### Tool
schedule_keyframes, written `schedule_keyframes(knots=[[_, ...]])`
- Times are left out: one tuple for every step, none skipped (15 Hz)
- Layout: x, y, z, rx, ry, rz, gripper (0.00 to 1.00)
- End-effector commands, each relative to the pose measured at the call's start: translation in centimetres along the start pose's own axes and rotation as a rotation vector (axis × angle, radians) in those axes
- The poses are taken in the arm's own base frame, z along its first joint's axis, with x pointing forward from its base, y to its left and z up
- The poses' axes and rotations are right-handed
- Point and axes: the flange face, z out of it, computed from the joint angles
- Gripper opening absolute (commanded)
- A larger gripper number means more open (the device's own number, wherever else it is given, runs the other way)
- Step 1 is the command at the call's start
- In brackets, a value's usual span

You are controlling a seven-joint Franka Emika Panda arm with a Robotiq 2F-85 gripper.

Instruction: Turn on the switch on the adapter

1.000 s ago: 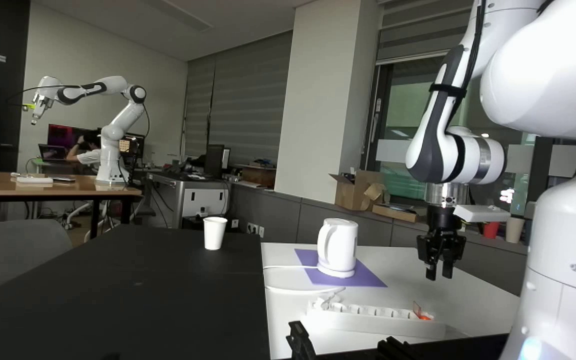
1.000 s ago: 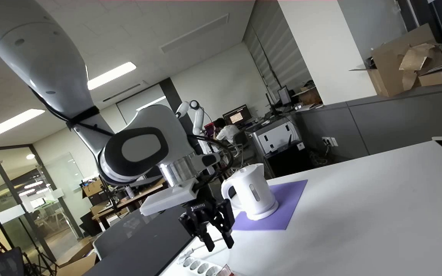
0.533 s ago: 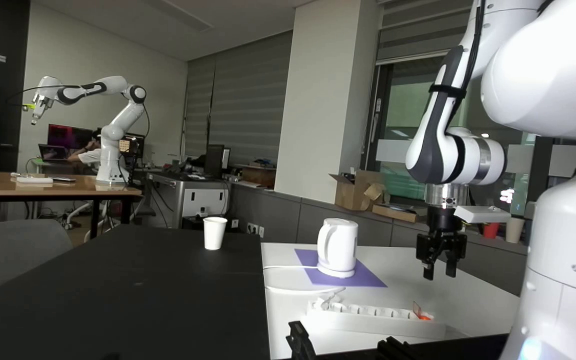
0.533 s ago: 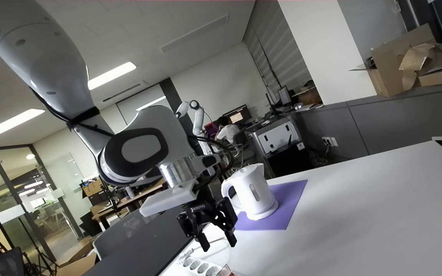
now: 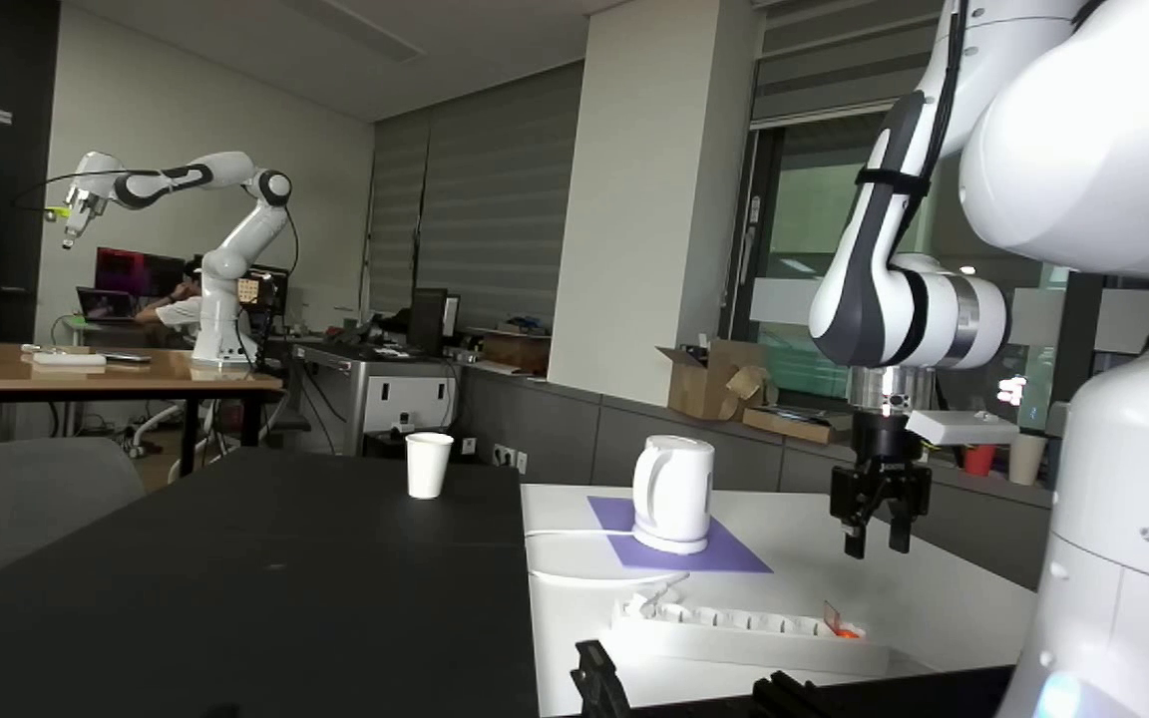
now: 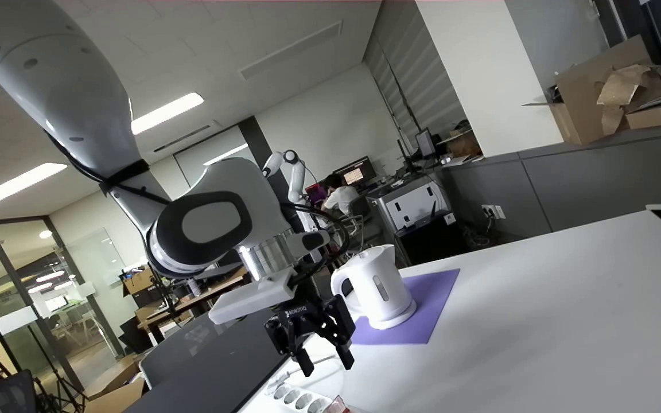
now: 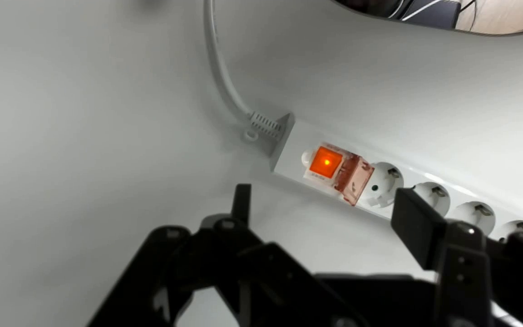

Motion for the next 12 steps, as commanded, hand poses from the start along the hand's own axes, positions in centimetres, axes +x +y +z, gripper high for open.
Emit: schedule_keyframes(knots=[[0.0,0.0,0.0,0.000,-0.001,0.000,0.95],[0.8,0.1,-0.6,-0.007,0.019,-0.003,0.96],[1.6,0.0,-1.2,-0.012,0.043,-0.003,1.00],[2.6,-0.1,-2.1,-0.018,0.076,-0.007,1.00],[3.9,-0.4,-3.1,-0.029,0.121,-0.009,1.00],[5.3,-0.9,-4.1,-0.037,0.163,-0.011,1.00],[6.7,-1.2,-5.0,-0.049,0.203,-0.015,1.00],[8.2,-1.7,-6.0,-0.059,0.246,-0.024,1.00],[9.7,-2.2,-6.9,-0.072,0.289,-0.031,1.00],[11.3,-2.7,-8.0,-0.084,0.333,-0.044,1.00],[12.8,-3.2,-9.1,-0.097,0.374,-0.058,1.00],[14.1,-3.6,-10.0,-0.108,0.408,-0.073,1.00]])
